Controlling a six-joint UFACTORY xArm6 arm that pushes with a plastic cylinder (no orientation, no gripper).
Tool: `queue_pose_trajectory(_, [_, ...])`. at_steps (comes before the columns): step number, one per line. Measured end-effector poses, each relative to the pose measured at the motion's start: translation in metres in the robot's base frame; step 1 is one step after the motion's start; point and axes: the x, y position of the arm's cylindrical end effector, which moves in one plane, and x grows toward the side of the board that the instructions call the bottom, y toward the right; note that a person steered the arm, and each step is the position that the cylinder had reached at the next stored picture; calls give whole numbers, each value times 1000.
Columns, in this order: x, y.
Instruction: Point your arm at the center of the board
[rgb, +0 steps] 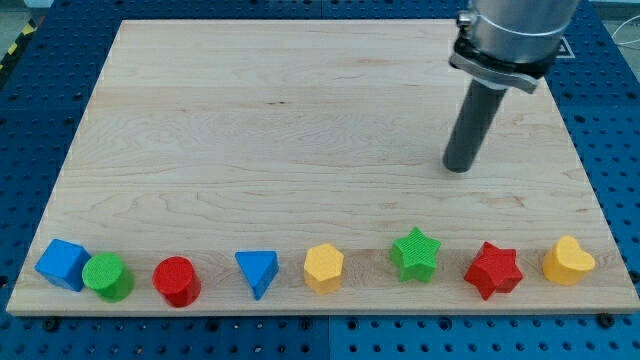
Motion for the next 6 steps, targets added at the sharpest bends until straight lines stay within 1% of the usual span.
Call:
queue_pose_trajectory(2, [-14, -61])
queue_pose_trajectory(6, [-14, -180])
